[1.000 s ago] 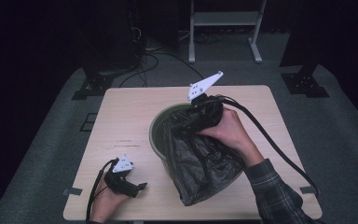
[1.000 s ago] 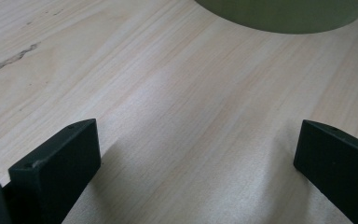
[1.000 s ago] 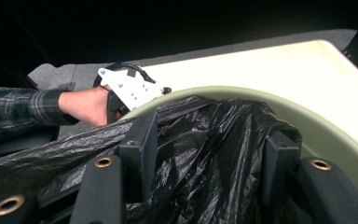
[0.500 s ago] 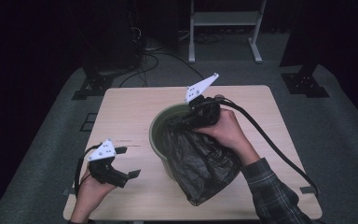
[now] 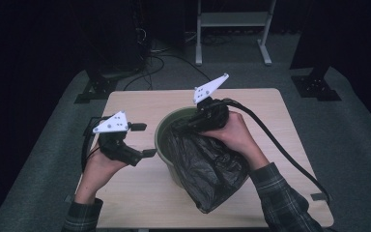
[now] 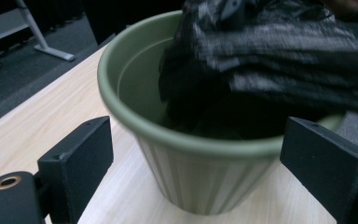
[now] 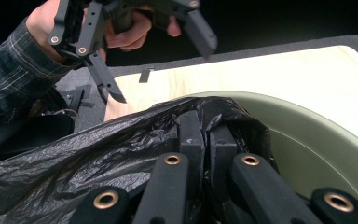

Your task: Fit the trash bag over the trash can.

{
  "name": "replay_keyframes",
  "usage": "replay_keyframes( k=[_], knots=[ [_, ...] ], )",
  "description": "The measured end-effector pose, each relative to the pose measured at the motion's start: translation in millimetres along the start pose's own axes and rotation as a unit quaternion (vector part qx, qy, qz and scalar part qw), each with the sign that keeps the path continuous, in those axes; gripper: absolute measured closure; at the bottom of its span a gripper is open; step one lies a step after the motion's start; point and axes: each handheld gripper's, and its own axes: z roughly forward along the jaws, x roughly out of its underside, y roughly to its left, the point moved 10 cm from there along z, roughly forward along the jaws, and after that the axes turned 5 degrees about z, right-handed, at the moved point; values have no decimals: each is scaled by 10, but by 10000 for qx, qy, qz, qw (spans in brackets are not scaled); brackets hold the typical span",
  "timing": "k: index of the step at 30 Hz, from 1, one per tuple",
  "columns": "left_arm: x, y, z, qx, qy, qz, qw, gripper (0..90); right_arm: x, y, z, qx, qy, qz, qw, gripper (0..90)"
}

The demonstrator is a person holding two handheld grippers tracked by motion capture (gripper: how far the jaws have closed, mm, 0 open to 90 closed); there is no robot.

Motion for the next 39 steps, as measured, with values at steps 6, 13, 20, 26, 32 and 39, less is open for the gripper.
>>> replay_keyframes(
  k=[6,13,20,26,32,39],
  knots=[
    [-179,4,208,314,97,134,9994,82,-9,11,-4,-54,-35,-16,10000,870],
    [-234,-73,381,905,120,259,9955,350,-19,22,11,-136,-82,-17,9999,869],
    [-204,-114,405,1131,405,117,9927,845,1,-1,-1,-70,-43,24,10000,745],
    [-147,-54,306,998,450,-50,9940,858,61,-67,-222,116,-106,107,9998,661],
    [-133,9,215,842,416,-147,9955,856,219,-165,-584,384,-285,232,9986,651],
    [-162,81,320,581,583,-322,9961,822,416,-201,-800,448,-425,449,9971,577]
  ],
)
